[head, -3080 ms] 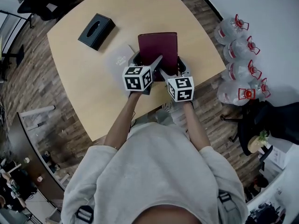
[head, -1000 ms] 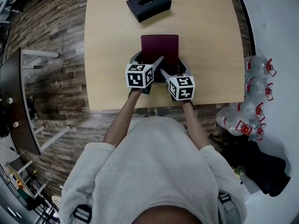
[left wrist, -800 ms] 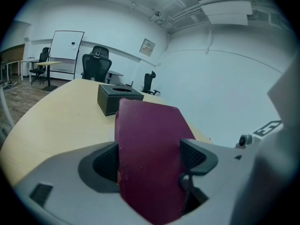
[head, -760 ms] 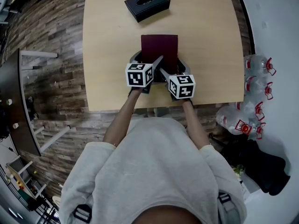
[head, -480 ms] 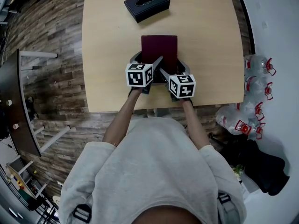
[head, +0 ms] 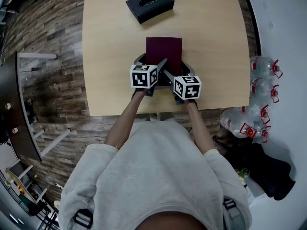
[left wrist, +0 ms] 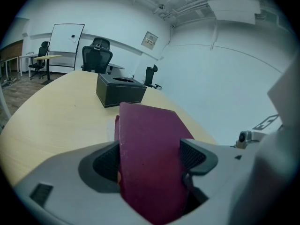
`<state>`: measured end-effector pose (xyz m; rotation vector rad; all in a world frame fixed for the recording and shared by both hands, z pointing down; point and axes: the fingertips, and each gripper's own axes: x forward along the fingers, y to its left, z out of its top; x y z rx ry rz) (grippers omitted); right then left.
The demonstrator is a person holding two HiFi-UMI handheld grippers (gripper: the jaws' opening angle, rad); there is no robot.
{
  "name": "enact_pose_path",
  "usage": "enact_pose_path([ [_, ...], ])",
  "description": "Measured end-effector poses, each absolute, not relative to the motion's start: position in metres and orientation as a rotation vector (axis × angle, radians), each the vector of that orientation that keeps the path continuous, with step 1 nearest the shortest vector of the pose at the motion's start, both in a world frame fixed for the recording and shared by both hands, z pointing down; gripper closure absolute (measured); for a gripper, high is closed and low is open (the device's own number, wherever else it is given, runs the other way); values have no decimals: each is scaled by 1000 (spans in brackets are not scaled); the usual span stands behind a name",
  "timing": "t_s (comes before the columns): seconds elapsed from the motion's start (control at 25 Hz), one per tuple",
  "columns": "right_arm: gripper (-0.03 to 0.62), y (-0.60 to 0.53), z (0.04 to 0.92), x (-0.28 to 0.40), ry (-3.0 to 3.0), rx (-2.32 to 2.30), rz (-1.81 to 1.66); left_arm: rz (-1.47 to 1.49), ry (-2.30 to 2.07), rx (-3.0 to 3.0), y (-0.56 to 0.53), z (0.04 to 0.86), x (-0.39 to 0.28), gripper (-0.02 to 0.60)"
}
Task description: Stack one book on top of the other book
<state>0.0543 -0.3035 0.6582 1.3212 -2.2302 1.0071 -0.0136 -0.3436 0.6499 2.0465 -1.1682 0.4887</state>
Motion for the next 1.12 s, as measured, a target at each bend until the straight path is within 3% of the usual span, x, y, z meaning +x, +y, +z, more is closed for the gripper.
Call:
enact_pose_path([
  [1.12, 155, -313, 655, 55, -2240, 1333, 844, 500, -1117, 2085, -346, 653, -21, 179],
])
